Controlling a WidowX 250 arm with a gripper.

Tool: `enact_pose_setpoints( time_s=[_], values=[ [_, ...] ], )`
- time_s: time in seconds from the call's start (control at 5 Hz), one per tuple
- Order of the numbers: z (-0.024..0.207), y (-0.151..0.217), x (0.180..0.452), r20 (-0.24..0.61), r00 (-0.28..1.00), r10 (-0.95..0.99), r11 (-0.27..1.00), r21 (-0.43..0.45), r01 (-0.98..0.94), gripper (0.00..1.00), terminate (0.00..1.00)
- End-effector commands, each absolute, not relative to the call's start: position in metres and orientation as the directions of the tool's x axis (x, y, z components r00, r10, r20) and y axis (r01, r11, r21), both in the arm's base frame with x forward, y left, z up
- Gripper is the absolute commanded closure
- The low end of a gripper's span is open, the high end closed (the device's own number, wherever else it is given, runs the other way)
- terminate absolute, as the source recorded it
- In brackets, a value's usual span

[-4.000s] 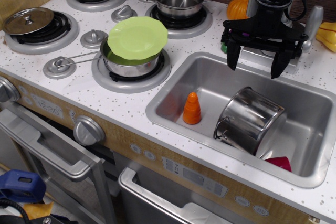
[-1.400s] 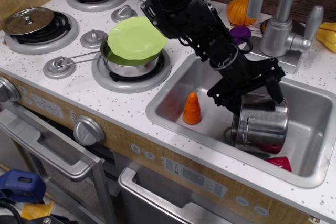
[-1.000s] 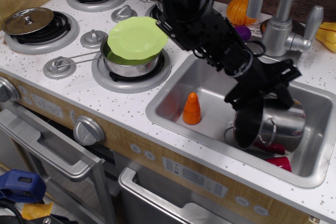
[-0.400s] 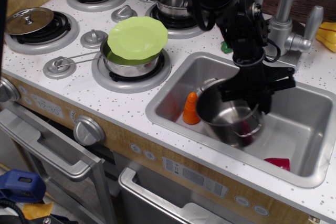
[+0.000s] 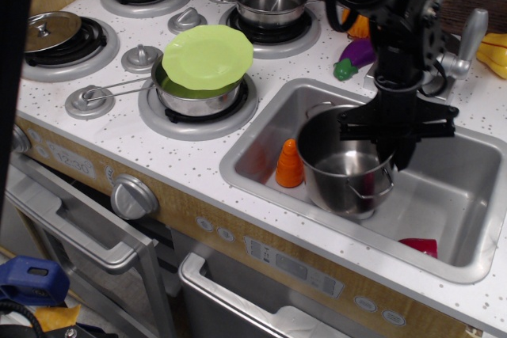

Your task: Flip pot upright in sink

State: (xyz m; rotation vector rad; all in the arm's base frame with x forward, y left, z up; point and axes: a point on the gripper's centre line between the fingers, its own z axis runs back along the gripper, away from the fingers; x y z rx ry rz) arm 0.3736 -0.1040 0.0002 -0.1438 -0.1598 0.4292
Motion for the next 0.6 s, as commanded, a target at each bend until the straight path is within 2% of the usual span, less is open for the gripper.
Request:
enact_pose_setpoints(
  time_s=[0.0, 0.2, 0.4],
  values=[
    [0.0200, -0.1074, 0.3854, 0.175, 0.887, 0.428, 0.897, -0.200, -0.393, 0.00, 0.00],
    [0.0200, -0.1074, 0.3854, 0.175, 0.887, 0.428, 0.897, -0.200, -0.393, 0.00, 0.00],
    [0.0200, -0.1074, 0.3854, 0.175, 0.887, 0.428, 0.897, -0.200, -0.393, 0.00, 1.00]
  ],
)
